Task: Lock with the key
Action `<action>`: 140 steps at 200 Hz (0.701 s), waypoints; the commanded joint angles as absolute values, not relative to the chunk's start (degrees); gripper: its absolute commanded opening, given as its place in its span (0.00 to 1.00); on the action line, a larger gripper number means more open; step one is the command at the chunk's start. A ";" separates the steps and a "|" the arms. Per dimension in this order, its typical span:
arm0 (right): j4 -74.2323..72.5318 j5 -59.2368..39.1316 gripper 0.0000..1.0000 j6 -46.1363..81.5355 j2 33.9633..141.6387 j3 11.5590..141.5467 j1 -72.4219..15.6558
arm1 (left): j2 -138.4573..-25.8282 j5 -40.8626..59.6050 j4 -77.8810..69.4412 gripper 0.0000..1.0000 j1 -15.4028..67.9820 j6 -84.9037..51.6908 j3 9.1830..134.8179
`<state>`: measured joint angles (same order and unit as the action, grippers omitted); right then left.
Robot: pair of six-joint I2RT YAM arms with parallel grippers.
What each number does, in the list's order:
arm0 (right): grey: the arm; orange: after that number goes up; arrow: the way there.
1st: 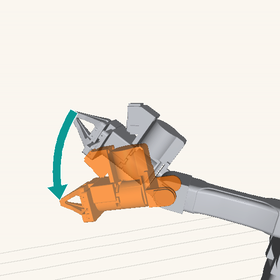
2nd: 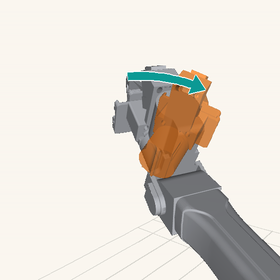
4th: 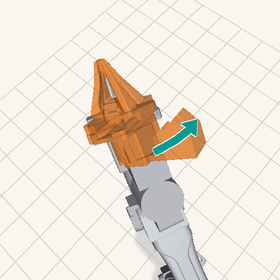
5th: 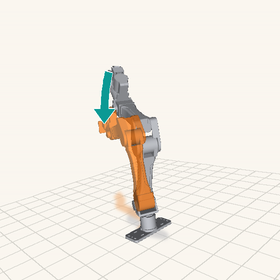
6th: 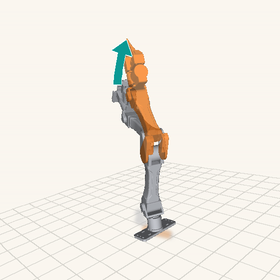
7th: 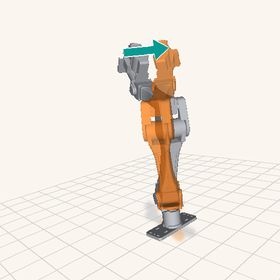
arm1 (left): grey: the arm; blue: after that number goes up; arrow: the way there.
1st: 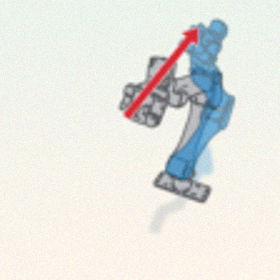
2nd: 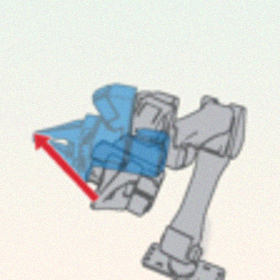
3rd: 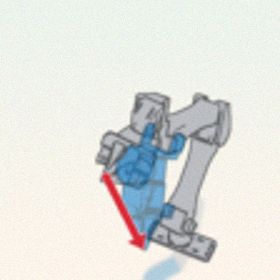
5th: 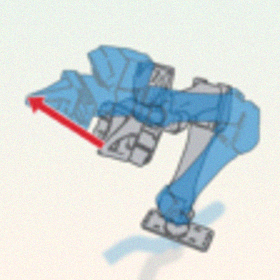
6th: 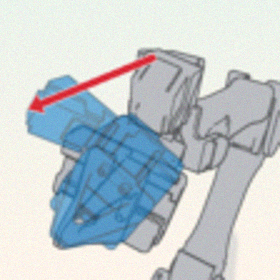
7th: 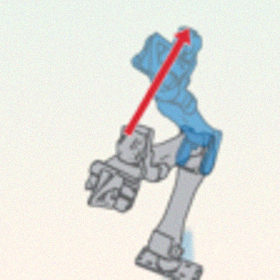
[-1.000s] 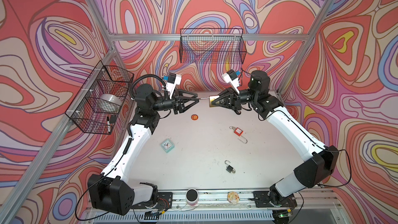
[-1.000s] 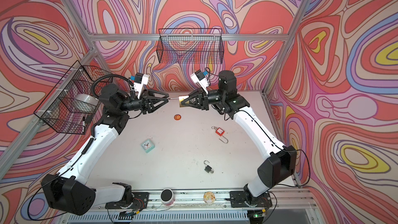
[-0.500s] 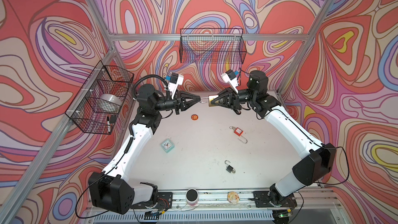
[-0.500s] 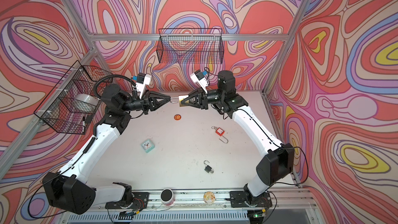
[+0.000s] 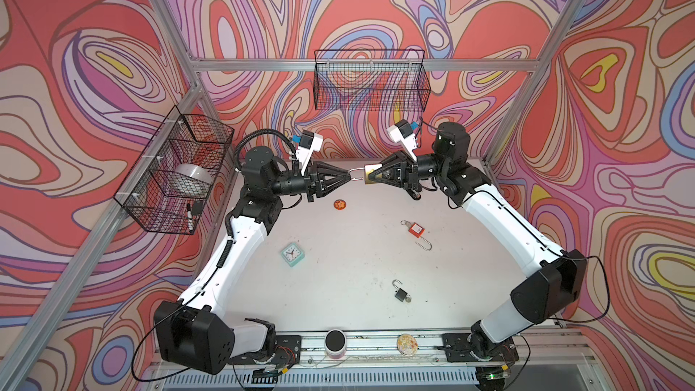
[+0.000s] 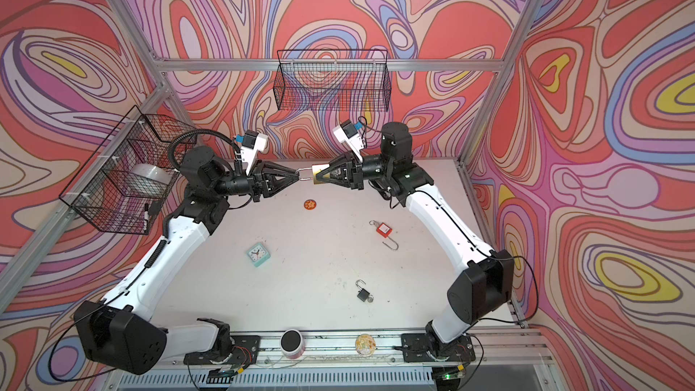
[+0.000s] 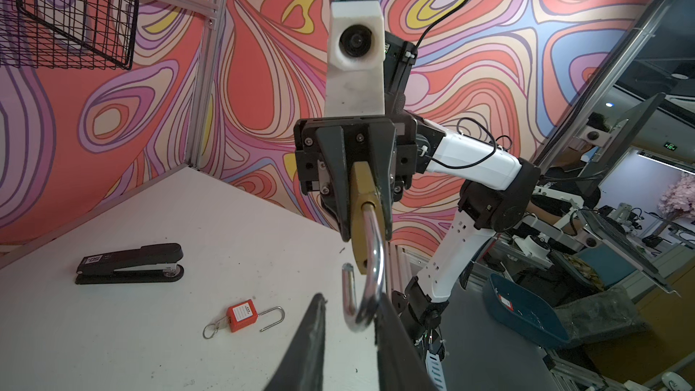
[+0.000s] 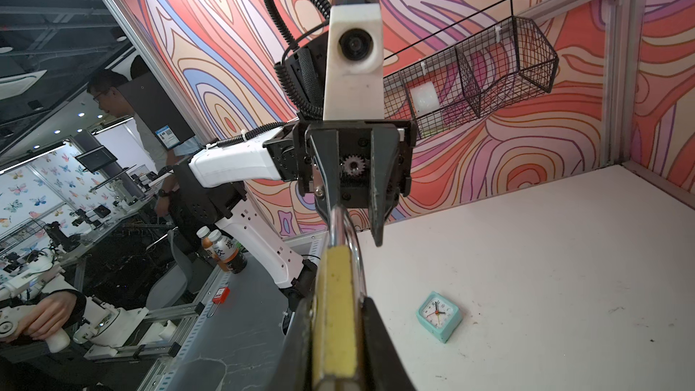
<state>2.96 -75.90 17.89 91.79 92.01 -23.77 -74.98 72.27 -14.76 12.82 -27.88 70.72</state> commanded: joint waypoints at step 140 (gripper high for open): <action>3.34 -77.02 0.00 16.44 91.93 93.68 -24.05 | -74.27 71.39 -18.88 0.24 12.96 -30.13 70.94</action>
